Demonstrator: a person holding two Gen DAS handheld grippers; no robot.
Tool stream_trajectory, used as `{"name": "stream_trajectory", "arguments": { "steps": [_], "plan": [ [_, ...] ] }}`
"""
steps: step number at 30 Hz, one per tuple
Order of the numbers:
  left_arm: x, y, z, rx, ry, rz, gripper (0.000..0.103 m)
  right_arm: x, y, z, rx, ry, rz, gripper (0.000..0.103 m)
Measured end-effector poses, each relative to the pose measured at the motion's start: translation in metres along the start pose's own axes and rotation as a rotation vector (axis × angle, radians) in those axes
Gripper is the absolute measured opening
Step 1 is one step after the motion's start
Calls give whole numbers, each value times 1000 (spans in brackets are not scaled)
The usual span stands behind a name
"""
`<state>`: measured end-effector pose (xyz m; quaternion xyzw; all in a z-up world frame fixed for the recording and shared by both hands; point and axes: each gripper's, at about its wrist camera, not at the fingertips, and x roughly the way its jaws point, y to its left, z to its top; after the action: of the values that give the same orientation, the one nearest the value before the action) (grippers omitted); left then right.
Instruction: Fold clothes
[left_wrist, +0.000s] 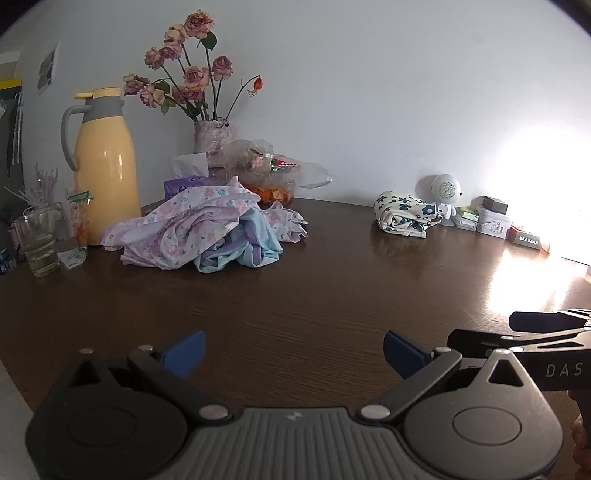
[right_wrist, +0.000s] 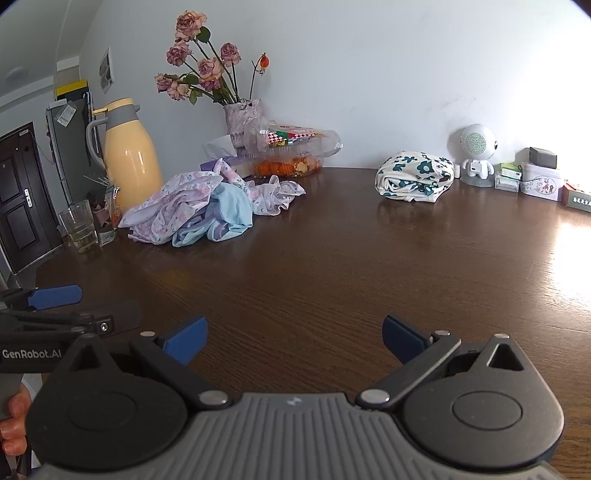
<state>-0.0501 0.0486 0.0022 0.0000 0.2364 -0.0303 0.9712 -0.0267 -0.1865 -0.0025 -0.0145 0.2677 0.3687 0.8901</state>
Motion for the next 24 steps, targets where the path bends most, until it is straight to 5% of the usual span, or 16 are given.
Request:
{"name": "stream_trajectory", "arguments": {
  "steps": [24],
  "plan": [
    [2,0,-4,8,1,12,103,1,0,-1,-4,14,4,103]
  ]
}}
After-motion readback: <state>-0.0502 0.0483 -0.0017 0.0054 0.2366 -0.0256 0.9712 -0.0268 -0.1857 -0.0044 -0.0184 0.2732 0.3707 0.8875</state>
